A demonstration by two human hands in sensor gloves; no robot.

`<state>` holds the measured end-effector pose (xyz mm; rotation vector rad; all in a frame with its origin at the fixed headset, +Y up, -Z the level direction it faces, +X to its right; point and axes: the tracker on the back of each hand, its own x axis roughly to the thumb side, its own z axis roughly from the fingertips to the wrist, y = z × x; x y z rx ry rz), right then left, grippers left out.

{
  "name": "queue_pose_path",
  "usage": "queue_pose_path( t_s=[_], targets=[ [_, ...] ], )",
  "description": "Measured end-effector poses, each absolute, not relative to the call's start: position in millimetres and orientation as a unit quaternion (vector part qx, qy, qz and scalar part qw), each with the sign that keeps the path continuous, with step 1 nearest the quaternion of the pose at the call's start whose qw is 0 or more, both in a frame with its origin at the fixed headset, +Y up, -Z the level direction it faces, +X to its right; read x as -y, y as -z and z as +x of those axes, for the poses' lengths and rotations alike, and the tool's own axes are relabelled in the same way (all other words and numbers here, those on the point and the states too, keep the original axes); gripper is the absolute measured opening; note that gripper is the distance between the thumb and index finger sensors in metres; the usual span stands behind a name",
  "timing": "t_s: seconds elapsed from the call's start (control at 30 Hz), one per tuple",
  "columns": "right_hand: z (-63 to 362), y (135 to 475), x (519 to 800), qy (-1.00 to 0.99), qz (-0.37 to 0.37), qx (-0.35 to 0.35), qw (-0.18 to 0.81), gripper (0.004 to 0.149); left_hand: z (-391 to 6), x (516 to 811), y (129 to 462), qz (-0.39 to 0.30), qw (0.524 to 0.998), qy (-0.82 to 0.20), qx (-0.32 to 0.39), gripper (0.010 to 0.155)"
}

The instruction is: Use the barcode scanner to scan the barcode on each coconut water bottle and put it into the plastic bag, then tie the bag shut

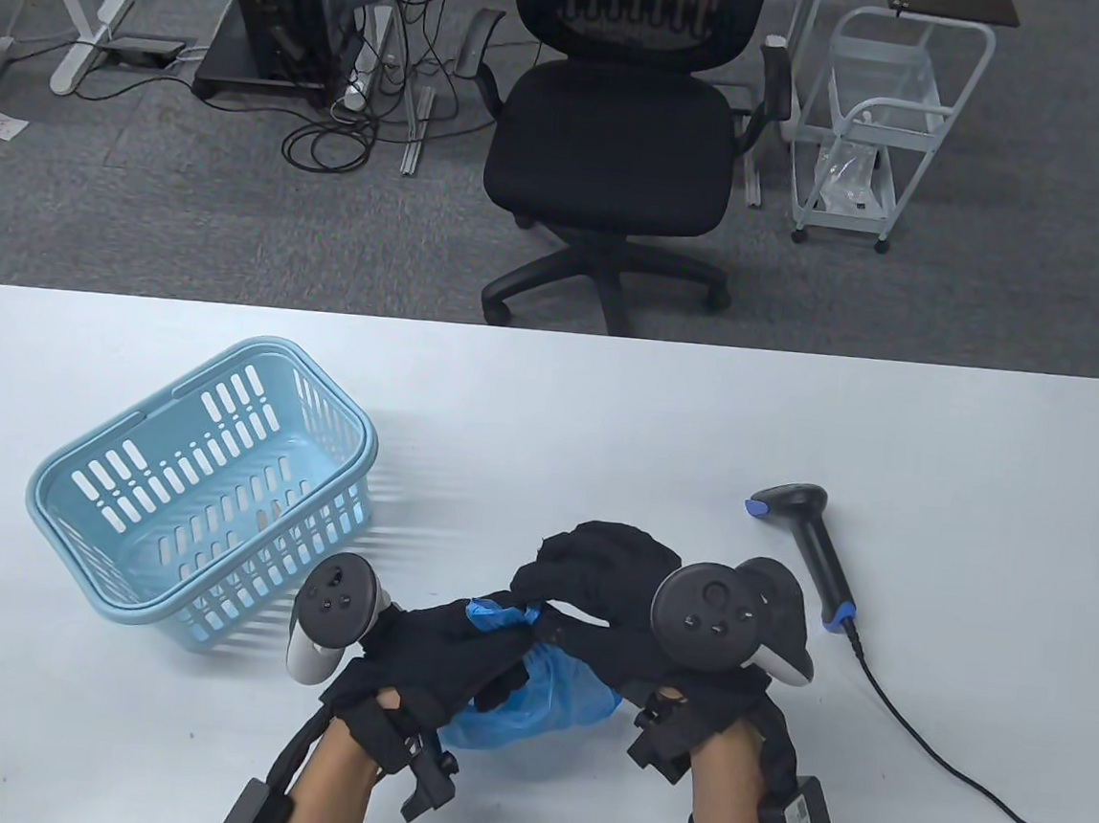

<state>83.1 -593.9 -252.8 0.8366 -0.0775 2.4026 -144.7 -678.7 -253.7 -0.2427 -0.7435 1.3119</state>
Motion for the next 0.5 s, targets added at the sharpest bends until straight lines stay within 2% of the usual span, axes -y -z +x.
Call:
queue_pose_path(
  t_s=[0.2,0.3,0.4,0.5],
  targets=[
    [78.2,250.5,597.2,-0.905,0.318,0.070,0.275,0.036,-144.9,675.7,252.3,-0.109,0.740,-0.578,0.326,0.048],
    [75.7,250.0,600.6,-0.902,0.326,0.084,0.270,0.040,-149.8,672.1,249.9,-0.052,0.767,-0.570,0.288,0.046],
    [79.7,252.0,603.2,-0.906,0.312,0.090,0.272,0.041,-155.4,675.0,249.6,-0.028,0.752,-0.603,0.266,0.044],
    [84.4,252.4,605.6,-0.914,0.285,0.089,0.273,0.041,-161.9,683.5,251.4,-0.008,0.710,-0.666,0.228,0.041]
  ],
)
